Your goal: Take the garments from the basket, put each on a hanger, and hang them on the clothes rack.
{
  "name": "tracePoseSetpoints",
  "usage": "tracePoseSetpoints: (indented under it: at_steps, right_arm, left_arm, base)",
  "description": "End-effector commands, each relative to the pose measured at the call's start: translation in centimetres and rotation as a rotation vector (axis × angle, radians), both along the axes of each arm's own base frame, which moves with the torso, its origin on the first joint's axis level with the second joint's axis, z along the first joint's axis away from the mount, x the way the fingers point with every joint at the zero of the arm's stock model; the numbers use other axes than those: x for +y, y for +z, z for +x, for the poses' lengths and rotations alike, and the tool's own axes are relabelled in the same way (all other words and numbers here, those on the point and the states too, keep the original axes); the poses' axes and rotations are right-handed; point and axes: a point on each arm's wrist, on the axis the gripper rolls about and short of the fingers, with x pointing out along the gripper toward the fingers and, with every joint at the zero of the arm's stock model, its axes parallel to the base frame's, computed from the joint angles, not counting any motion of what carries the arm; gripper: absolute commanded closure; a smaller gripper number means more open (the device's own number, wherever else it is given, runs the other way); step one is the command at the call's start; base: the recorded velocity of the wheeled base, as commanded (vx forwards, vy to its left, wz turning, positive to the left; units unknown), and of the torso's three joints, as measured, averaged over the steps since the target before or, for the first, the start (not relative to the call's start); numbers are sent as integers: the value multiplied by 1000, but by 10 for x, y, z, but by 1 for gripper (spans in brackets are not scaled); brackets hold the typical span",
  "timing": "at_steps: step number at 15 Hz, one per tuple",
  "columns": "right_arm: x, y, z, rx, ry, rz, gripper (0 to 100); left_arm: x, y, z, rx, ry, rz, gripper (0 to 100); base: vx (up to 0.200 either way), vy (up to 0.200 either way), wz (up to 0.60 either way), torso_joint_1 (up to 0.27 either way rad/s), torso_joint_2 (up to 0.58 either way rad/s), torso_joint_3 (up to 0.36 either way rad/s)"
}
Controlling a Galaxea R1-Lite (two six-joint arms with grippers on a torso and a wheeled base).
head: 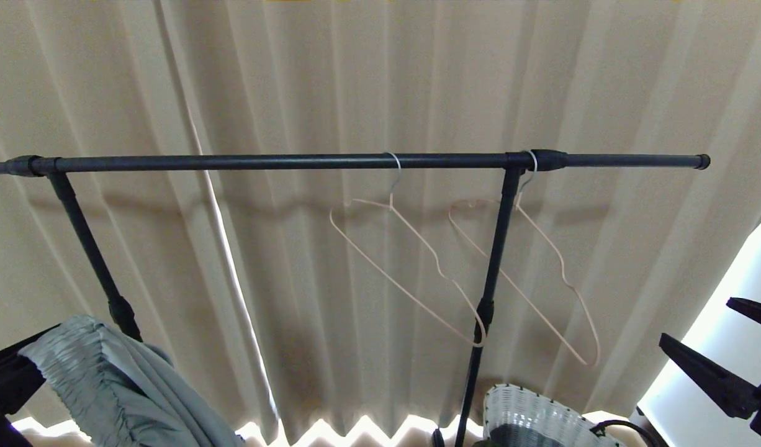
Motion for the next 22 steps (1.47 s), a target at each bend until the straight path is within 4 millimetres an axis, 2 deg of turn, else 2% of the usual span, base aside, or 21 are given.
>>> tracePoseSetpoints:
  at_steps: [1, 2, 3, 4, 8, 13, 15, 17, 22]
  right_arm:
    - [4, 14, 38, 94, -1, 8, 0]
    - [6, 19, 54, 142, -3, 12, 0]
    - [7, 21, 61, 163, -3, 13, 0]
    - [10, 25, 83, 238, -2, 20, 0]
    - [39, 20, 130, 361, 36, 36, 0]
    - [61, 12, 158, 418, -20, -30, 0]
    - [64, 14, 165, 486, -34, -22, 0]
    - [75, 22, 172, 526, -40, 37, 0]
    - [82, 15, 199, 520, -188, -14, 0]
  left_arm:
    - [0, 0, -3, -14, 2, -2, 100]
    - [0, 0, -5, -22, 1, 1, 100]
    - [0, -1, -7, -26, 0, 2, 100]
    - [0, -1, -8, -31, -2, 4, 100]
    - [-1, -1, -7, -26, -11, 2, 100]
    - [-2, -3, -7, -17, -31, 2, 100]
    - [-2, -5, -7, -11, -31, 3, 100]
    - [-2, -5, -7, -11, -31, 3, 100]
    - [-2, -5, -8, -11, -31, 3, 100]
  base:
    - [0, 0, 0, 0, 0, 0]
    - [0, 0, 0, 0, 0, 0]
    - [0, 0, 0, 0, 0, 0]
    - [0, 0, 0, 0, 0, 0]
    - [0, 0, 0, 0, 0, 0]
    - [0, 0, 0, 0, 0, 0]
    - [0, 0, 0, 0, 0, 0]
    - [0, 0, 0, 0, 0, 0]
    - [0, 0, 0, 0, 0, 0]
